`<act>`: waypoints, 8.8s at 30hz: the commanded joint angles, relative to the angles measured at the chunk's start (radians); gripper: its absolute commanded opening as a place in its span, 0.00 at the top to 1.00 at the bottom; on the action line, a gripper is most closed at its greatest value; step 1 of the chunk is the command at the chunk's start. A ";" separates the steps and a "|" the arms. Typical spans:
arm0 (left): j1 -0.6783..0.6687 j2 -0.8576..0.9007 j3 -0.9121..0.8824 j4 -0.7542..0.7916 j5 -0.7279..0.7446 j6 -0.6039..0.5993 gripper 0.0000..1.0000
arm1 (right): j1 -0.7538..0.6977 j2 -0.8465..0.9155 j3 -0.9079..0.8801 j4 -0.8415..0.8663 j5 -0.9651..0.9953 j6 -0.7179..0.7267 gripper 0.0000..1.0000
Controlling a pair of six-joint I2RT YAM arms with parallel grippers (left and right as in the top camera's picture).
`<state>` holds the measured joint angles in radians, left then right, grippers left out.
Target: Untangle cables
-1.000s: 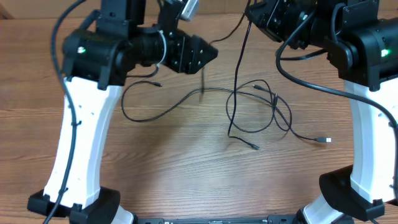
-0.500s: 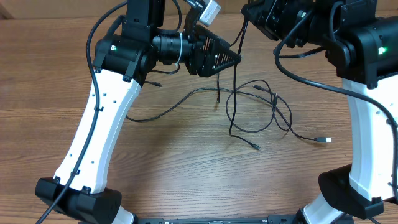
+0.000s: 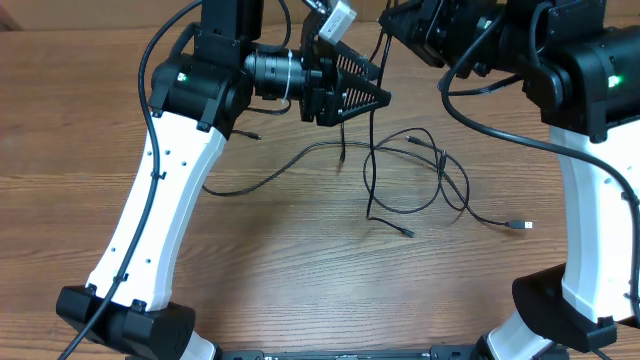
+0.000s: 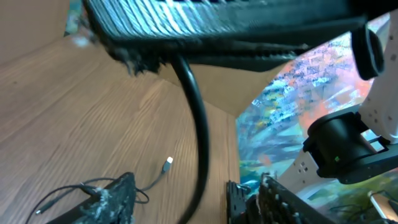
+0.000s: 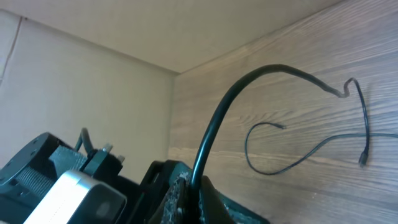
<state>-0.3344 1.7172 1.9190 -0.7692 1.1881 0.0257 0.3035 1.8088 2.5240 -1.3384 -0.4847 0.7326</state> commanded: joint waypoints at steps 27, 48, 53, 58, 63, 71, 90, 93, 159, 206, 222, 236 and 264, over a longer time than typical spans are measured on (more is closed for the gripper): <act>-0.005 -0.035 -0.004 0.069 -0.228 -0.191 0.96 | 0.000 0.002 -0.005 -0.137 0.312 -0.110 0.34; 0.781 -0.401 0.106 -0.133 -0.615 -0.283 0.96 | 0.000 0.002 -0.005 -0.355 0.621 -0.166 0.00; 0.904 -0.321 0.105 -0.202 -0.615 -0.239 0.96 | 0.000 0.002 -0.005 -0.355 0.615 -0.166 0.00; 0.918 -0.171 0.105 -0.165 -0.663 -0.213 0.96 | 0.000 0.002 -0.025 -0.355 0.611 -0.166 0.00; 0.924 -0.034 0.105 -0.237 -0.933 -0.378 0.96 | 0.000 0.002 -0.075 -0.355 0.556 -0.192 0.00; 0.932 0.132 0.105 -0.351 -1.095 -0.524 0.96 | 0.000 0.002 -0.103 -0.355 0.550 -0.192 0.00; 0.932 0.135 0.108 -0.331 -1.063 -0.517 0.00 | 0.000 0.002 -0.103 -0.355 0.550 -0.219 0.00; 0.929 0.051 0.108 -0.311 -0.980 -0.462 0.00 | -0.001 0.002 -0.103 -0.355 0.555 -0.219 0.00; -0.340 0.680 0.052 0.067 -0.930 -1.025 0.24 | -0.300 0.002 -0.135 -0.355 0.475 -0.297 0.00; -0.429 0.780 0.046 0.090 -1.207 -1.147 0.75 | -0.300 0.002 -0.135 -0.355 0.491 -0.342 0.00; -0.315 0.625 0.048 -0.048 -1.187 -0.632 0.96 | -0.300 0.002 -0.135 -0.355 0.490 -0.346 0.00; -0.199 -0.027 0.048 -0.082 -1.219 -0.342 0.96 | -0.300 0.002 -0.135 -0.355 0.490 -0.346 0.00; 0.624 -0.222 0.047 -0.449 -1.513 -0.354 0.96 | -0.299 0.002 -0.135 -0.355 0.489 -0.345 0.00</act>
<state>0.2379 1.4509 1.9694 -1.2026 -0.2955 -0.2638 0.0017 1.8095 2.3913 -1.6955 -0.0067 0.3916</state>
